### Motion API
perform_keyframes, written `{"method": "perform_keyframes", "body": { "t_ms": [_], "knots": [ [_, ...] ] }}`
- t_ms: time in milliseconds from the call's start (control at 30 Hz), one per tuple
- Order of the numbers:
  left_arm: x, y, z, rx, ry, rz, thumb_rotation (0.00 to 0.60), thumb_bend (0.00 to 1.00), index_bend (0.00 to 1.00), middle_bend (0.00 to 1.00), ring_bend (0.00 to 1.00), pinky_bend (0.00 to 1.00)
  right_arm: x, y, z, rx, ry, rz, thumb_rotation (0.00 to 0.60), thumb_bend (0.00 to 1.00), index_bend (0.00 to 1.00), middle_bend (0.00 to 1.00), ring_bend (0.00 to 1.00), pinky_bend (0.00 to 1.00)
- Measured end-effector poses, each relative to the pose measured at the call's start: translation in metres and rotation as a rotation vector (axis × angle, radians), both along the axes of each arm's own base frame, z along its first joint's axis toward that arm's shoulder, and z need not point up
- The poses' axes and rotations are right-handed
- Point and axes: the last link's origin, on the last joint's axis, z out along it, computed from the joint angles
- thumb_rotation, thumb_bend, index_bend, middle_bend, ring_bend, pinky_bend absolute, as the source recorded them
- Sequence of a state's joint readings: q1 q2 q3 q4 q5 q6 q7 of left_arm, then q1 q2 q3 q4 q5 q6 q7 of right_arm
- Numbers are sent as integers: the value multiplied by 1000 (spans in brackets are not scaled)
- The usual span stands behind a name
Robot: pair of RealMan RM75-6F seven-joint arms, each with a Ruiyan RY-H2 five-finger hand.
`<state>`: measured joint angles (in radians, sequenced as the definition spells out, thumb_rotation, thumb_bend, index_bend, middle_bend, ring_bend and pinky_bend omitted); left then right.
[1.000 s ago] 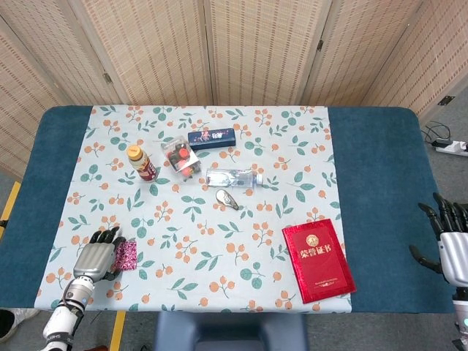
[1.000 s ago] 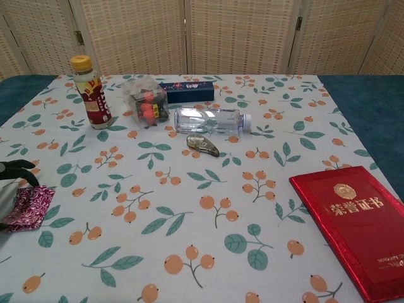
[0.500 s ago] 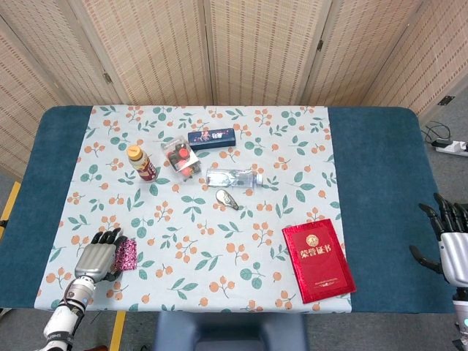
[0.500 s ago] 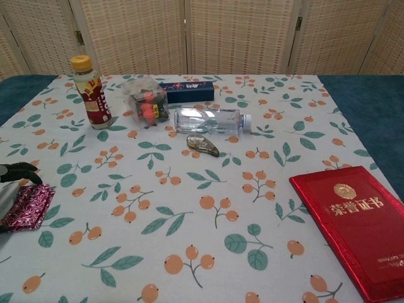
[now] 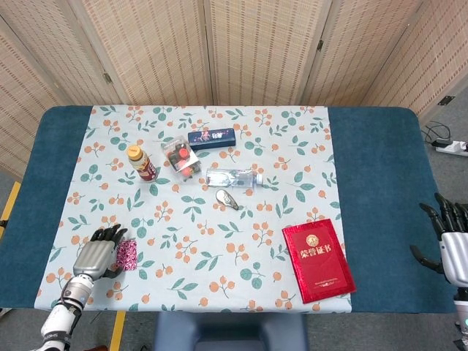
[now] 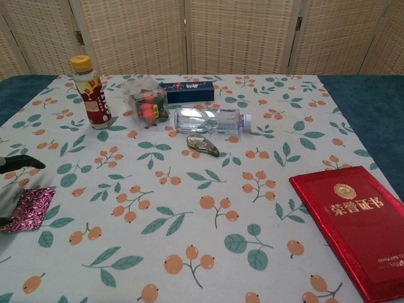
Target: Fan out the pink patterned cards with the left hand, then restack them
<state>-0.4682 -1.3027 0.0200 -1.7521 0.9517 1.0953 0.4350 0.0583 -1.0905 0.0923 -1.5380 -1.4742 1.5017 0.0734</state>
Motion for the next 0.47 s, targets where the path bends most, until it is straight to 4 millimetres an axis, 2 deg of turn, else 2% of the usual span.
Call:
{"method": "perform_keyframes", "body": {
  "t_ms": [267,467],
  "knots": [
    [-3,10,53,311,-145,-24,600,356,140,0,0,0,5,-1,3,11,-31,22,600,270,141,0,0,0],
    [-20,-7,91,504,-161,-60,600,357,163,0,0,0,5,0,-2,45,-54,19,600,270,140,0,0,0]
  ]
}}
